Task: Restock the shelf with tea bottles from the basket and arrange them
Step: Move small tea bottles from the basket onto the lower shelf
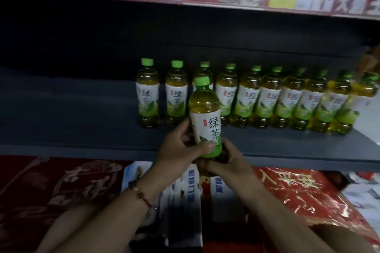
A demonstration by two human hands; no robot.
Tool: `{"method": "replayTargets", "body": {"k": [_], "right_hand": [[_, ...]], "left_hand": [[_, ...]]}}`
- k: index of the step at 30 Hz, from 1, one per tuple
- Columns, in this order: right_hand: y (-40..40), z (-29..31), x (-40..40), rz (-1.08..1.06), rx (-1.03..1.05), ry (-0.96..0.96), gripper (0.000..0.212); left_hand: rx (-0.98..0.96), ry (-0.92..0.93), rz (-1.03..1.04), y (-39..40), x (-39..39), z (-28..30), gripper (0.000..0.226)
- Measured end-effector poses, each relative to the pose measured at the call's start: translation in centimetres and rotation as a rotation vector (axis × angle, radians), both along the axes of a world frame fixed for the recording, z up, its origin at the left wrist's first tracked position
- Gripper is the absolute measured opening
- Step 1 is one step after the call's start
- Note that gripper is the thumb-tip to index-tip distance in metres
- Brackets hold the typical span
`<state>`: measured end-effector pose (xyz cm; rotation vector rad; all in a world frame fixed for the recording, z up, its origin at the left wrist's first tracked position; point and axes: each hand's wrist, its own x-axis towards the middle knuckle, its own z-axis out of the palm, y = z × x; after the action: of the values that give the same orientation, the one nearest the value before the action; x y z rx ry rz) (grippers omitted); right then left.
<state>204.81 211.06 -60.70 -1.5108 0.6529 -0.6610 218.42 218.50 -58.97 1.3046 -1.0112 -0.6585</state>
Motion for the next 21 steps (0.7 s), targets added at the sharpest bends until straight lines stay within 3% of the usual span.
{"method": "replayTargets", "body": {"k": [9, 15, 21], "right_hand": [[1.5, 0.2, 11.9, 0.147, -0.233, 0.009, 0.055], [1.5, -1.0, 16.7, 0.105, -0.303, -0.046, 0.049], [1.3, -1.9, 19.0, 0.031, -0.394, -0.027, 0.055]], "left_hand": [[-0.001, -0.202, 0.230, 4.4, 9.6, -0.4, 0.062], [0.006, -0.281, 0.364, 3.7, 13.1, -1.2, 0.077], [-0.003, -0.291, 0.406, 2.9, 14.5, -1.7, 0.072]]}}
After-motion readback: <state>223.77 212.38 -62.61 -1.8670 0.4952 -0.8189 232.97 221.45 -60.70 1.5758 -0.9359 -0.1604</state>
